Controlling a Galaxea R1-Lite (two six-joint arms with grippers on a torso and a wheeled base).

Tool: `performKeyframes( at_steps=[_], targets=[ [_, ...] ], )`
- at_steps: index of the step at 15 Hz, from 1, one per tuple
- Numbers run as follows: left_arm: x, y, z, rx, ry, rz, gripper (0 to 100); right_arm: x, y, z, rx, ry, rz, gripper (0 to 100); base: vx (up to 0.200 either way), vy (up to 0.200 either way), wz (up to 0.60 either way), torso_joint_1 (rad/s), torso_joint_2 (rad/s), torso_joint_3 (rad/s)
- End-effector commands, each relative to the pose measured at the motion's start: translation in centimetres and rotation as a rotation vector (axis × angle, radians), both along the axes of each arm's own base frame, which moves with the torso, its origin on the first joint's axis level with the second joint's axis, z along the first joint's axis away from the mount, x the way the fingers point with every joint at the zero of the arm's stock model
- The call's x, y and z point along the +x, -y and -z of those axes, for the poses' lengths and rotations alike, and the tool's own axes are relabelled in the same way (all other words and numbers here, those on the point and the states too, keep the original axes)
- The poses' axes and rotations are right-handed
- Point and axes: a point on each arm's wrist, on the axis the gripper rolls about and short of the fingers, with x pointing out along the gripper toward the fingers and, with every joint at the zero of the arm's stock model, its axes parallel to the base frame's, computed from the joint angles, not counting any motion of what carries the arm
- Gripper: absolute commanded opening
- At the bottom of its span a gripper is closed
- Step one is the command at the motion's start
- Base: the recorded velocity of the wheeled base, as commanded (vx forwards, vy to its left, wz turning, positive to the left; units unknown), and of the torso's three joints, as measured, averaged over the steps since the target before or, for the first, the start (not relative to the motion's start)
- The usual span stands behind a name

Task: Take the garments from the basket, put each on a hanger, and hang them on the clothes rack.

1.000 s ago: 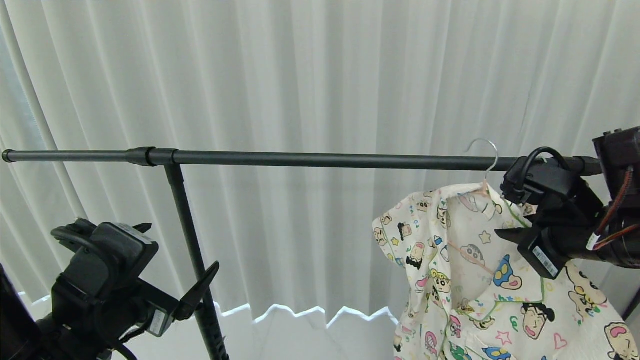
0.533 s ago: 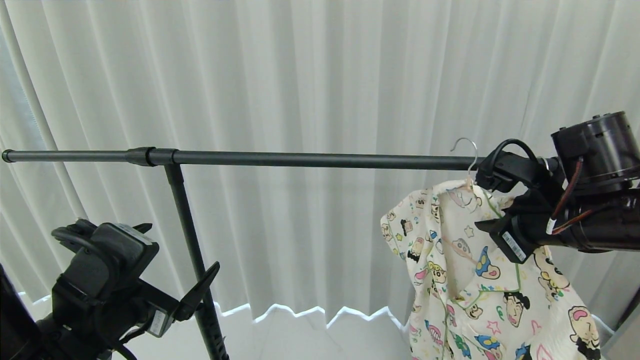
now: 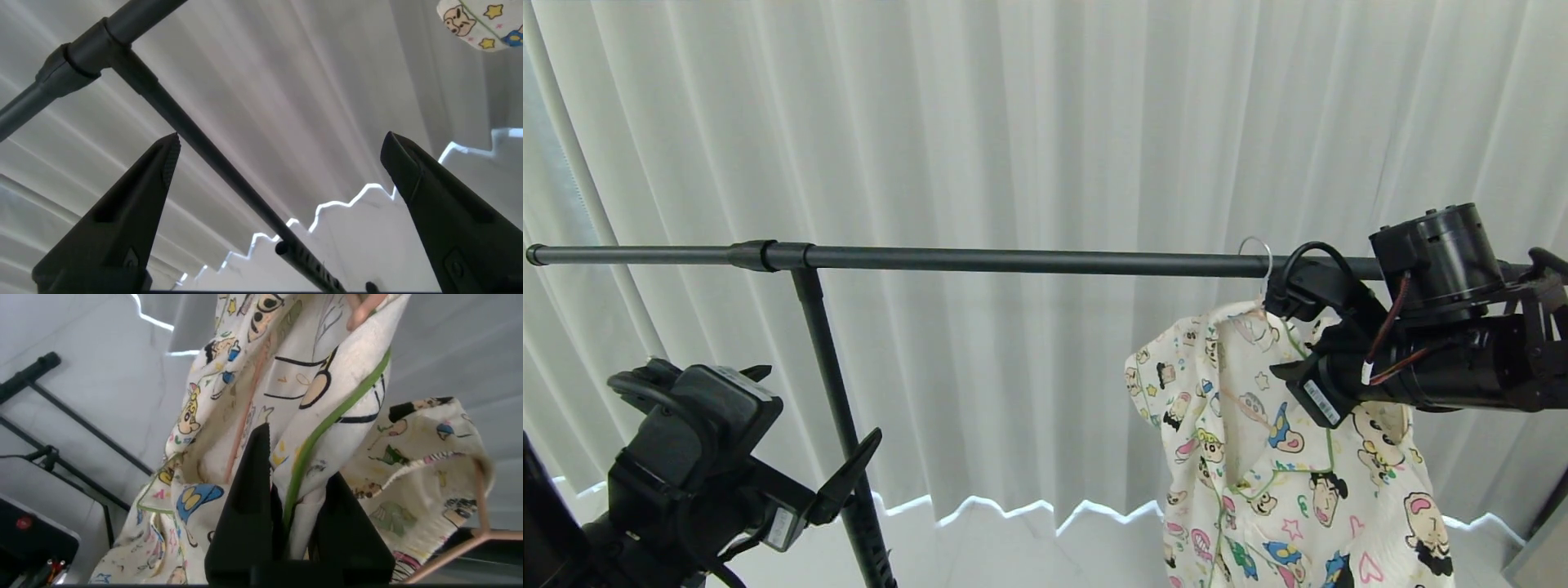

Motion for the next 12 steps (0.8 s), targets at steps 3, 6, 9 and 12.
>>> performKeyframes(
  at_steps=[3,6,9,12],
  targets=[
    [0.0,0.0,0.0,0.004,0.001,0.000,100,0.2,-0.2,0.2,0.003,0.005,-0.002,0,0.000,0.000,0.00,0.000,0.00,0.000],
    [0.0,0.0,0.0,0.003,0.001,0.000,100,0.2,-0.2,0.1,0.009,0.015,-0.004,0,0.000,0.000,0.00,0.000,0.00,0.000],
    [0.0,0.0,0.0,0.000,0.000,0.000,100,-0.1,-0.1,0.0,0.009,0.017,-0.006,100,0.000,0.000,0.00,0.000,0.00,0.000],
    [0.0,0.0,0.0,-0.004,0.001,-0.002,100,-1.0,0.4,-0.6,0.025,0.036,-0.005,100,0.000,0.000,0.00,0.000,0.00,0.000]
  ],
)
